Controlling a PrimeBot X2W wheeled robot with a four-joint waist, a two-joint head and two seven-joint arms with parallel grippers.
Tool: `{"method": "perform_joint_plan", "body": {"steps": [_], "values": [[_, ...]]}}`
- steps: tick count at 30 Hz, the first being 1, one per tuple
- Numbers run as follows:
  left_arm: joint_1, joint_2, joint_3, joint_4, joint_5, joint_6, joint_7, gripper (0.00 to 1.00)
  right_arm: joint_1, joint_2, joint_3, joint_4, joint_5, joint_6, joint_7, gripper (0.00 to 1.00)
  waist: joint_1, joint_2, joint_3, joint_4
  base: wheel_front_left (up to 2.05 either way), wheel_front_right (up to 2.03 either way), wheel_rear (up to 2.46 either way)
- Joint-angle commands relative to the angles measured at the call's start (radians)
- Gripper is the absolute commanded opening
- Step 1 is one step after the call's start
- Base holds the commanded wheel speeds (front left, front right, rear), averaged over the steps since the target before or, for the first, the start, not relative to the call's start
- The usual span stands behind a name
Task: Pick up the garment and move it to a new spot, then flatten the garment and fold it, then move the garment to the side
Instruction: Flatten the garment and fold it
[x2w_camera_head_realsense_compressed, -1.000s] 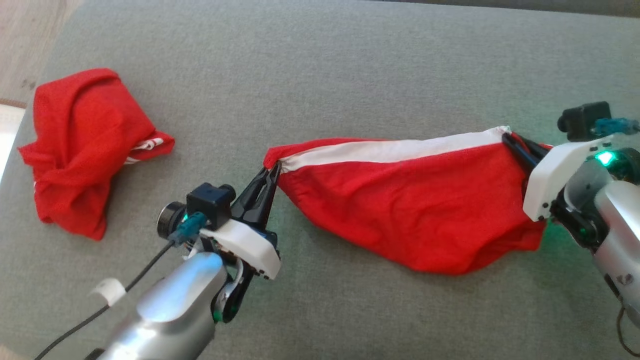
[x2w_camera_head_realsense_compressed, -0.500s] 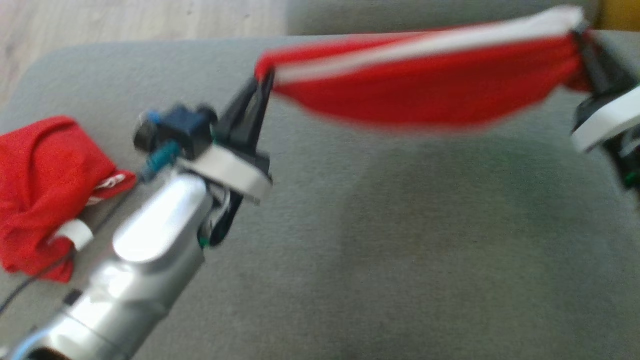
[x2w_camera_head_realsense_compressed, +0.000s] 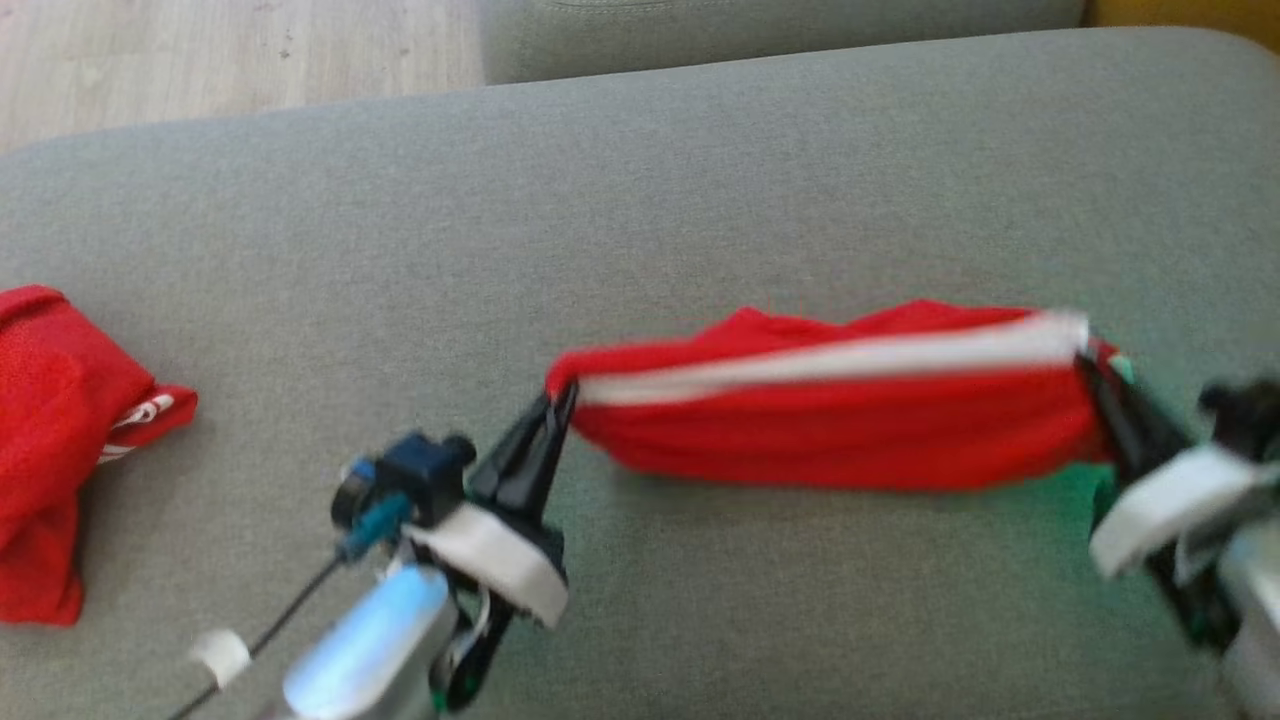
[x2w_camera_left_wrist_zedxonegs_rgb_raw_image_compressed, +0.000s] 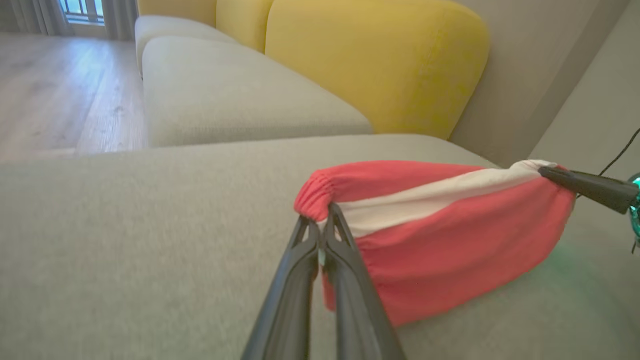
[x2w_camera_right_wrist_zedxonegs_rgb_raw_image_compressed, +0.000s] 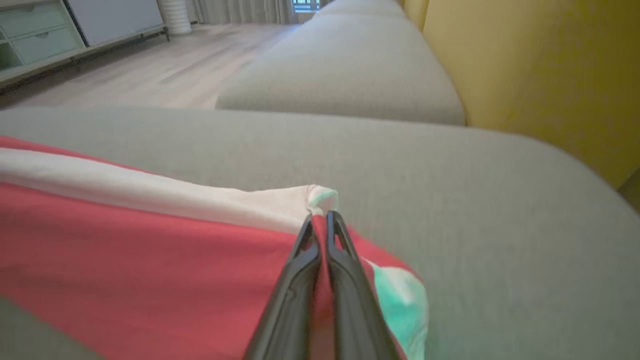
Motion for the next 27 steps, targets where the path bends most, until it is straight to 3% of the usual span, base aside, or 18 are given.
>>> {"method": "perform_joint_plan", "body": {"steps": [1, 2, 3, 10, 17, 27], "values": [[-0.030, 0.015, 0.037, -0.022, 0.005, -0.003, -0.005, 0.00, 0.006, -0.016, -0.016, -0.022, -0.009, -0.001, -0.019, 0.00, 0.0001, 0.0000, 0.001, -0.002, 0.00, 0.00, 0.00], [-0.010, 0.009, 0.040, -0.021, 0.009, -0.004, -0.005, 0.00, 0.043, -0.002, -0.031, -0.025, -0.013, -0.001, -0.019, 0.25, 0.0001, 0.0000, 0.000, -0.002, 0.00, 0.00, 0.00], [0.009, 0.004, 0.044, -0.021, 0.012, -0.006, -0.005, 0.00, 0.080, 0.011, -0.047, -0.030, -0.016, -0.001, -0.020, 1.00, 0.0001, 0.0000, -0.001, -0.001, 0.00, 0.00, 0.00], [0.095, -0.005, 0.091, -0.033, 0.049, -0.007, -0.005, 0.00, 0.295, 0.064, -0.148, -0.198, 0.023, -0.001, 0.066, 1.00, 0.0001, 0.0000, -0.023, -0.015, 0.00, 0.00, 0.00], [0.141, -0.022, 0.125, -0.035, 0.076, -0.012, -0.005, 0.00, 0.325, 0.069, -0.217, -0.371, 0.051, -0.001, 0.206, 1.00, 0.0001, 0.0000, -0.037, -0.024, 0.00, 0.00, 0.00], [0.114, -0.061, 0.129, -0.009, 0.109, -0.045, -0.005, 0.00, 0.243, 0.094, -0.256, -0.348, -0.019, -0.001, 0.342, 1.00, 0.0001, 0.0000, -0.011, 0.024, 0.00, 0.00, 0.00]]}}
